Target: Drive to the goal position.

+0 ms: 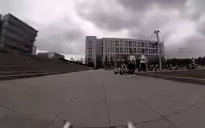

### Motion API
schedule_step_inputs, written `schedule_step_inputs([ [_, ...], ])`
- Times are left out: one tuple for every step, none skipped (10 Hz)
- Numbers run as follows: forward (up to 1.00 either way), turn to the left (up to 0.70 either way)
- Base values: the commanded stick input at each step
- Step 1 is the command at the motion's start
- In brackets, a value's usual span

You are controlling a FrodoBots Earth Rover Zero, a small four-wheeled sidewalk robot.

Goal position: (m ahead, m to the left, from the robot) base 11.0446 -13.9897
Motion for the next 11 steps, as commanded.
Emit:
schedule_step_inputs([
  [0.50,0.01],
  [0.50,0.01],
  [0.50,0.01],
  [0.50,0.01],
  [0.50,0.01],
  [0.50,0.01],
  [0.50,0.01],
  [0.50,0.01],
  [0.50,0.01],
  [0.50,0.01],
  [0.50,0.01],
])
